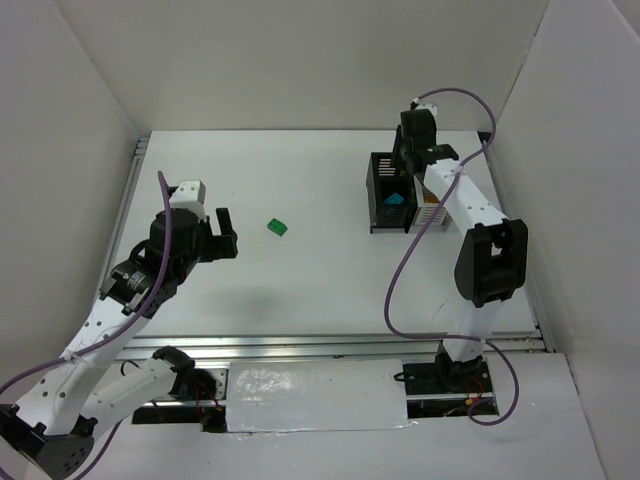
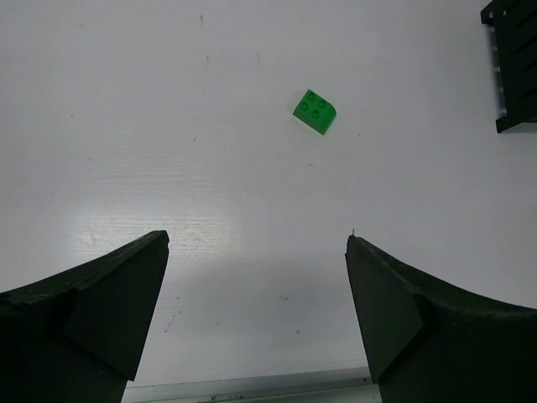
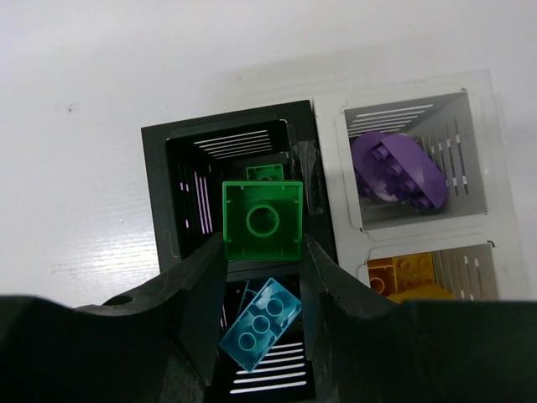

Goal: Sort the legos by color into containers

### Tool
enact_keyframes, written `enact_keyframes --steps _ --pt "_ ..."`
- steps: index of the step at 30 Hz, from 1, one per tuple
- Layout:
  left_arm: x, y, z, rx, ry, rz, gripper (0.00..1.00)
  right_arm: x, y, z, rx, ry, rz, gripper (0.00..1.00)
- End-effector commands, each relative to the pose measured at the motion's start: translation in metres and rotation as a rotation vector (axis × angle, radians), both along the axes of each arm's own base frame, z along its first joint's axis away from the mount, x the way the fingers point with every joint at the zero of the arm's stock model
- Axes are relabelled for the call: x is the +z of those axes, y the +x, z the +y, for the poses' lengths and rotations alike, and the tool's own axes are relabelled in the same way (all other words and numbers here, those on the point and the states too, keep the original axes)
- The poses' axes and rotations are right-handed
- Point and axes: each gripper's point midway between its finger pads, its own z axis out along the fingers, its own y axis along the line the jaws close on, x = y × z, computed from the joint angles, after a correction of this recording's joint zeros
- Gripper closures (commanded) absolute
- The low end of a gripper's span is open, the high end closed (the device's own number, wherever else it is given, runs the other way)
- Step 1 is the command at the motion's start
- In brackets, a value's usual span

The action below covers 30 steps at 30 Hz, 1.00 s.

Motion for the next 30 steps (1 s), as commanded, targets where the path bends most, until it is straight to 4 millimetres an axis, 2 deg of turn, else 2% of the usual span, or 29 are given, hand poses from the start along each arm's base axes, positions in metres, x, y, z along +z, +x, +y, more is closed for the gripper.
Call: enact_keyframes --steps 1,23,30 --pt "0.01 0.006 -0.001 0.002 -0.008 -0.042 0.0 0.018 0.007 0.004 0.013 0.009 -0.049 1.0" --pt "0.009 0.007 -0.002 0.005 -0.01 -0.042 0.0 0.018 0.001 0.006 0.036 0.029 -0.05 1.0" --pt "0.009 0.008 -0.002 0.004 -0.01 -0.042 0.0 0.017 -0.002 0.015 0.083 0.055 -0.047 1.0"
